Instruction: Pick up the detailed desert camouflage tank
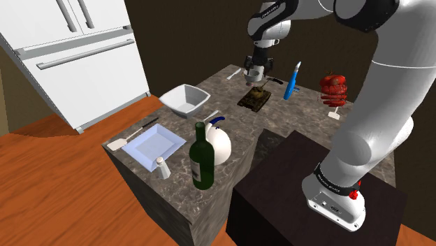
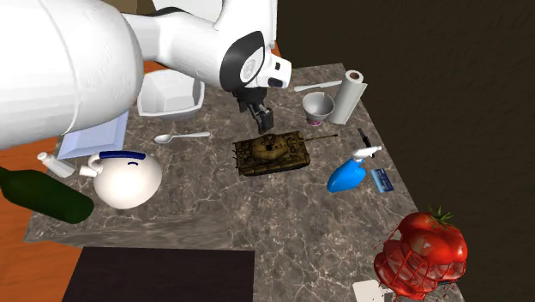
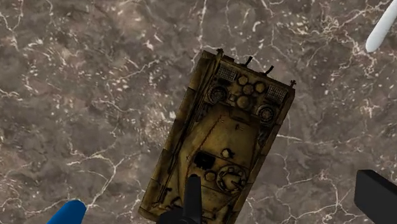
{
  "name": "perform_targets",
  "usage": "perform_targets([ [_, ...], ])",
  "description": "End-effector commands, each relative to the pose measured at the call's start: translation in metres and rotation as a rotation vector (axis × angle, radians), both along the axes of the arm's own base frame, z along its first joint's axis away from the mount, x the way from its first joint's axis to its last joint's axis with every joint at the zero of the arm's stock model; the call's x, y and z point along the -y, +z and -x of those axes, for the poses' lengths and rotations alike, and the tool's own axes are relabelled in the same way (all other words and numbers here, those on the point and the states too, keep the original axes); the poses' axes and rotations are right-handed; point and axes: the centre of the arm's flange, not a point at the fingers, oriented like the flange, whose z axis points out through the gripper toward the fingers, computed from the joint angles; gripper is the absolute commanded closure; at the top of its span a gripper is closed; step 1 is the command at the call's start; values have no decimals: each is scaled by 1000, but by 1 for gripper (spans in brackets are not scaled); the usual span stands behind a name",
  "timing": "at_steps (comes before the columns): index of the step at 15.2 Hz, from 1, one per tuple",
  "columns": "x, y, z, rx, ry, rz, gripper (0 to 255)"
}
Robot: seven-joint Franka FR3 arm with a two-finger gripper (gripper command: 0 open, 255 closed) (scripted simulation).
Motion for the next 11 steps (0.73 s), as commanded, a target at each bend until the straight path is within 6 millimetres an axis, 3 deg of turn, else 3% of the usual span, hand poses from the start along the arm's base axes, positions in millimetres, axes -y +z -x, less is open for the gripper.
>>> perform_targets([
  [1,21,-15,-7,0,-70,-5,0],
  [11,132,-88,-25,-3,-407,-31,0],
])
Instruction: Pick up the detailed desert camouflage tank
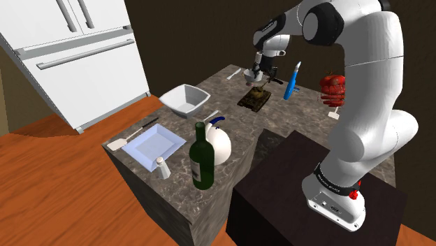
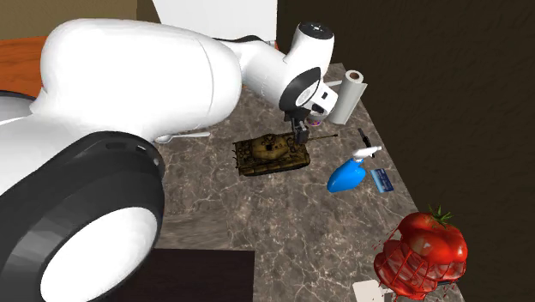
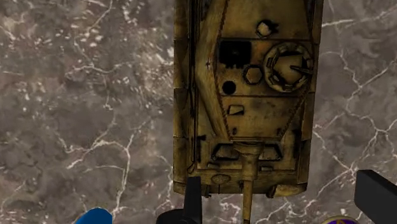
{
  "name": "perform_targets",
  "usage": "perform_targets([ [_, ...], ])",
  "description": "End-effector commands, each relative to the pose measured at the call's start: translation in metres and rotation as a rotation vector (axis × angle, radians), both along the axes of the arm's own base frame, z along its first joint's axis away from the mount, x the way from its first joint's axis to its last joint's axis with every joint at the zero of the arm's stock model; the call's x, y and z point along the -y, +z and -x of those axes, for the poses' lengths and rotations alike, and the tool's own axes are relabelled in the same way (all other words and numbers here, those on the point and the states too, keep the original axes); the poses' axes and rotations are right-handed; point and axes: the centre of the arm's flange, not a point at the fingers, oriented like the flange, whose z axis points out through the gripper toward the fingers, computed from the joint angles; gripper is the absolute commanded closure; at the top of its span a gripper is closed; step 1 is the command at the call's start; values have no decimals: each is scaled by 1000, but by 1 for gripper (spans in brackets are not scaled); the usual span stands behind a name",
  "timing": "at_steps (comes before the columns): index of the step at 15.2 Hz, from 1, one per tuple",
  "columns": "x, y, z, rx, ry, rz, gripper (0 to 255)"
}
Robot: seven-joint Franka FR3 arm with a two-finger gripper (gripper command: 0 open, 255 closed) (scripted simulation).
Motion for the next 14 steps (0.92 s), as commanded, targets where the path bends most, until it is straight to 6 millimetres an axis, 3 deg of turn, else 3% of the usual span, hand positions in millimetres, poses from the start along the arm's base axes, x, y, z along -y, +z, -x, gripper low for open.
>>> perform_targets([
  [1,22,-13,-1,0,-68,-6,0],
  [8,22,-50,-1,0,-68,-6,0],
  [11,22,-53,-1,0,-68,-6,0],
  [12,22,-53,-1,0,-68,-6,255],
  [14,22,-53,-1,0,-68,-6,255],
])
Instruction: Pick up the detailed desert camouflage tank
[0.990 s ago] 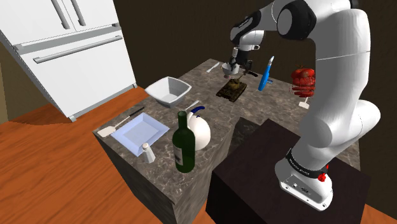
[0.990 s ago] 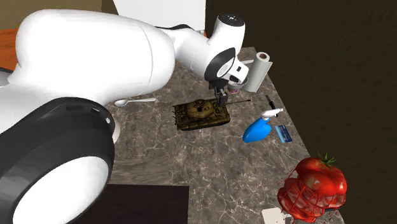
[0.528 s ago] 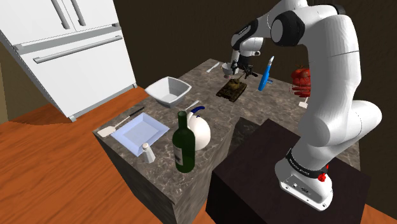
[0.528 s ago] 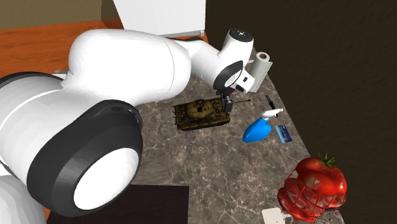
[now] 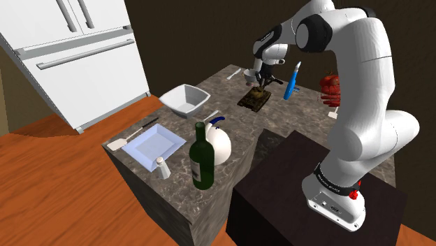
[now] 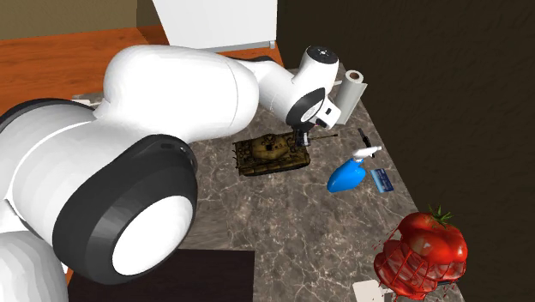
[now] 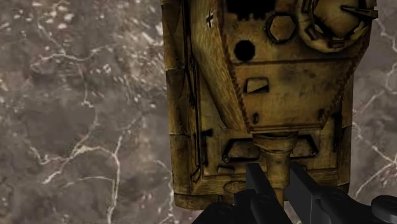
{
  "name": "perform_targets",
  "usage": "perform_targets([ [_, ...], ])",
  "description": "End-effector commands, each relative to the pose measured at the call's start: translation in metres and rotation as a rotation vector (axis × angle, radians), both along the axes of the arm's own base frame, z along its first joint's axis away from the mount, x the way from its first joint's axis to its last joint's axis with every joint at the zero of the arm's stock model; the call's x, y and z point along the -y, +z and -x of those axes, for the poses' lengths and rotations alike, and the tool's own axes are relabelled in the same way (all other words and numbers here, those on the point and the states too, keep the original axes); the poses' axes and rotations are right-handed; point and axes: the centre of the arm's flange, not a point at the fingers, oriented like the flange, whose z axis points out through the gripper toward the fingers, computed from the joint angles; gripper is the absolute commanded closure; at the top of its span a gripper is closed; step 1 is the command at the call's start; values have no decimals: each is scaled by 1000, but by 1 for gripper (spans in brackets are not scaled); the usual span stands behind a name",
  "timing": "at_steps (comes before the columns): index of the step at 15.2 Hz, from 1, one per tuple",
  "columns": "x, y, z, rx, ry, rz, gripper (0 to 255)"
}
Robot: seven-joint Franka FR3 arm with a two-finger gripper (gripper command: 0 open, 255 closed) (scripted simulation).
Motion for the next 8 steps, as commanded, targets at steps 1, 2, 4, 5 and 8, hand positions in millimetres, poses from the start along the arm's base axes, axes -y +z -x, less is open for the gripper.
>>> perform_targets([
  [1,0,0,0,0,0,0,255],
  [2,0,0,0,0,0,0,255],
  [4,0,0,0,0,0,0,255],
  [5,0,0,0,0,0,0,255],
  [8,0,5,0,0,0,0,255],
])
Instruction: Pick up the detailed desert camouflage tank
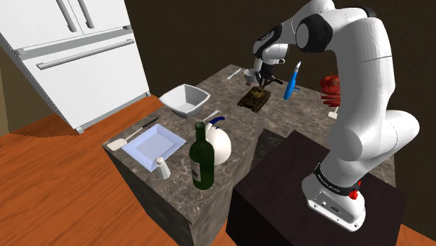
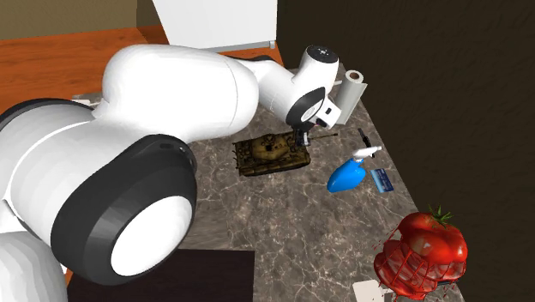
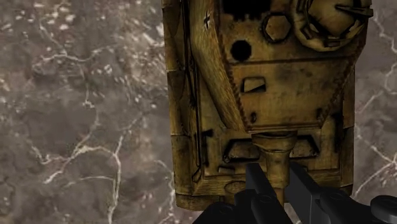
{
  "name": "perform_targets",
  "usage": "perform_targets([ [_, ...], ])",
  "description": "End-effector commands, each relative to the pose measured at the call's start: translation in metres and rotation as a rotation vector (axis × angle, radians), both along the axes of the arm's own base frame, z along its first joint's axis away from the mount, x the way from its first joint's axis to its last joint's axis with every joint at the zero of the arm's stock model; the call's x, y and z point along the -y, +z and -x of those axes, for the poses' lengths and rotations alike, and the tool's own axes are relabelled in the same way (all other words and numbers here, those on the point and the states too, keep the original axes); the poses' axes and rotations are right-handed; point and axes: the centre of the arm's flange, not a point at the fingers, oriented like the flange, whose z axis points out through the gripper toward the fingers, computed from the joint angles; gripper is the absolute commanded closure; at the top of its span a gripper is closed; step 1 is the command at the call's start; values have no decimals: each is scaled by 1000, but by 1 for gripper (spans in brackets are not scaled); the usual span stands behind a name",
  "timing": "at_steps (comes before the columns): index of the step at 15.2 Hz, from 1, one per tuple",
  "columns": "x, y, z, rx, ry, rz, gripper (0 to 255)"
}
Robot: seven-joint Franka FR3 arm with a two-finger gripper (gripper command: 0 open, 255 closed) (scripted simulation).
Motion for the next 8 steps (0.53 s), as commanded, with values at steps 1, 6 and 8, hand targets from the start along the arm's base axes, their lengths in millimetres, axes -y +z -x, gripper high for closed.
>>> perform_targets([
  [1,0,9,0,1,0,1,255],
  [6,0,35,0,1,0,1,255],
  [8,0,46,0,1,0,1,255],
])
